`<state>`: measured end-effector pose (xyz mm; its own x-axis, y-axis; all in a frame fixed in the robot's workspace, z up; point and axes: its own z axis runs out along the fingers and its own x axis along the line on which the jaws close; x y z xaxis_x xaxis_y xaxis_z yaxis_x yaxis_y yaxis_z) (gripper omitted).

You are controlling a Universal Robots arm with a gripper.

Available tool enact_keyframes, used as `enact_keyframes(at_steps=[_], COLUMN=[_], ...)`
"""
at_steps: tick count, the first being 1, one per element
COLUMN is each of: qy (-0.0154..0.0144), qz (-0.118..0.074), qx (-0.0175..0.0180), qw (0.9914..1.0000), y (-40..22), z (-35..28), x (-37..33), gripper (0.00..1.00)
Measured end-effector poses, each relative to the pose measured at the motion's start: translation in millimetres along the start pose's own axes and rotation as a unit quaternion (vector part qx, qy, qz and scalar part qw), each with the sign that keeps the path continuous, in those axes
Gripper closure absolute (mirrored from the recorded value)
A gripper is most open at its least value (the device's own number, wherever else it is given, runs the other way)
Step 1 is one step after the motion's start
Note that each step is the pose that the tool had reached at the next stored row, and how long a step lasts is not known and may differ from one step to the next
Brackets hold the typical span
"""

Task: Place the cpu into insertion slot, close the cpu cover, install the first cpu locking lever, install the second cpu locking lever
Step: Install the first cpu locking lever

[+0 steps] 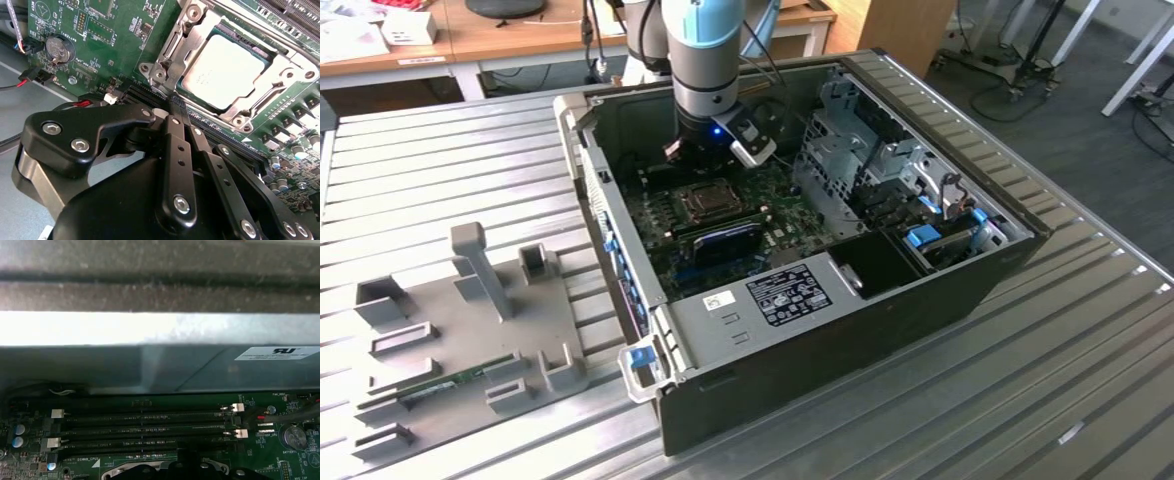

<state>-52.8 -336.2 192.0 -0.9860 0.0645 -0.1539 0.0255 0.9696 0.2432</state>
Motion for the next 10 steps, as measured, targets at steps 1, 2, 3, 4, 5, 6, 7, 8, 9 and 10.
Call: enact_keyframes(at_steps=[1, 2, 3, 4, 5, 6, 7, 8, 9, 10], qy=[0.0, 0.0, 0.0, 0.0, 0.0, 0.0, 0.0, -0.0001, -0.0002, -0.0002], qz=[0.0, 0.0, 0.0, 0.0, 0.0, 0.0, 0.0, 0.0, 0.0, 0.0], qx=[0.0, 0.0, -0.0001, -0.0001, -0.0001, -0.0001, -0.0002, -0.0002, -0.0004, -0.0004], qw=[1.0, 1.0, 1.0, 1.0, 1.0, 1.0, 1.0, 1.0, 1.0, 1.0], y=[-0.1, -0.1, -0.1, -0.1, -0.1, -0.1, 0.0, 0.1, 0.2, 0.4], z=[0.0, 0.0, 0.0, 0.0, 0.1, 0.0, -0.1, -0.5, -1.0, -1.7], x=[0.0, 0.0, 0.0, 0.0, 0.0, 0.0, -0.1, -0.1, -0.2, -0.4], gripper=[0.9, 0.9, 0.9, 0.9, 0.9, 0.9, 0.9, 0.9, 0.9, 0.9])
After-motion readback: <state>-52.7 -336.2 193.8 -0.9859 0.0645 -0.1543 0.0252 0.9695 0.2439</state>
